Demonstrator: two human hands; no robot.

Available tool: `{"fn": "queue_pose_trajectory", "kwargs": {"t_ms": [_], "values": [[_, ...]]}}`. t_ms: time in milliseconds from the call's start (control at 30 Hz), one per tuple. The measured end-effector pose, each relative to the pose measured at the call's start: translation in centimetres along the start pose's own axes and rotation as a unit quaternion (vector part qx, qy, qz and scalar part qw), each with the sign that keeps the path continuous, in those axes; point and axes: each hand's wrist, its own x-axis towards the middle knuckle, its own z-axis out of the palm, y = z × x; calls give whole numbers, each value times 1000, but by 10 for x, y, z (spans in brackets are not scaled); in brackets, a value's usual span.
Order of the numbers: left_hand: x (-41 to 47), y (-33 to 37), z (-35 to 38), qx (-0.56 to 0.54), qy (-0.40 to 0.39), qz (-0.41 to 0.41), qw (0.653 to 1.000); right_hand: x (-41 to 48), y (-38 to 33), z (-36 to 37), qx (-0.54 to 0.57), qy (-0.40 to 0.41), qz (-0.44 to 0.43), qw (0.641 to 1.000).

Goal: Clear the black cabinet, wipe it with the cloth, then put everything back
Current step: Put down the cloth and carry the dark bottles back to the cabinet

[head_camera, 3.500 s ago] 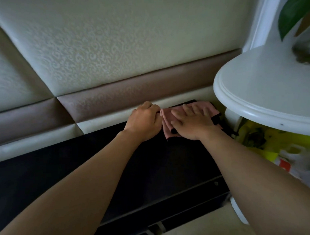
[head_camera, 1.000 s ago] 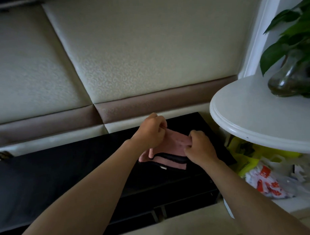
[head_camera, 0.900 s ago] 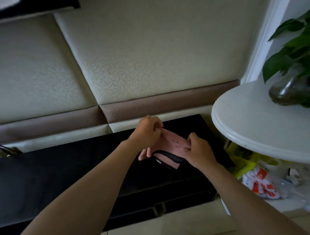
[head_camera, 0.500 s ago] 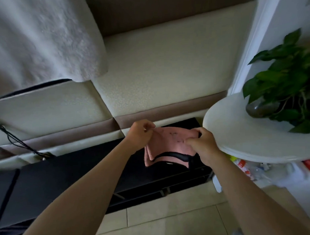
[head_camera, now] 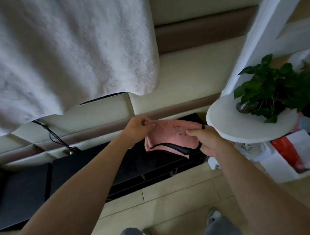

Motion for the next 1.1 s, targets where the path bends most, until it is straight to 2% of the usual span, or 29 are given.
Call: {"fn": "queue_pose_trajectory", "kwargs": {"t_ms": [200,400,533,633,767,967,1100], "values": [[-54,20,-68,-46,47,24,998,-73,-29,74,-7,24,-32,999],[-90,43,-104,-41,108,58,992,-122,-54,116,-49,59,-78,994],[-121,46,-126,-9,123,81,989,-143,-62,135,-85,50,-121,988],[-144,47,-141,-11,143,66,987,-163,-64,152,-76,26,-142,987],[-179,48,-169,-39,156,26,987,-193,-63,177,-34,-17,-120,992],[-217,38,-231,5,142,57,988,-232,-55,235,36,-39,-70,996],[-233,9,-292,0,123,62,990,-248,-46,294,10,2,-84,996]]}}
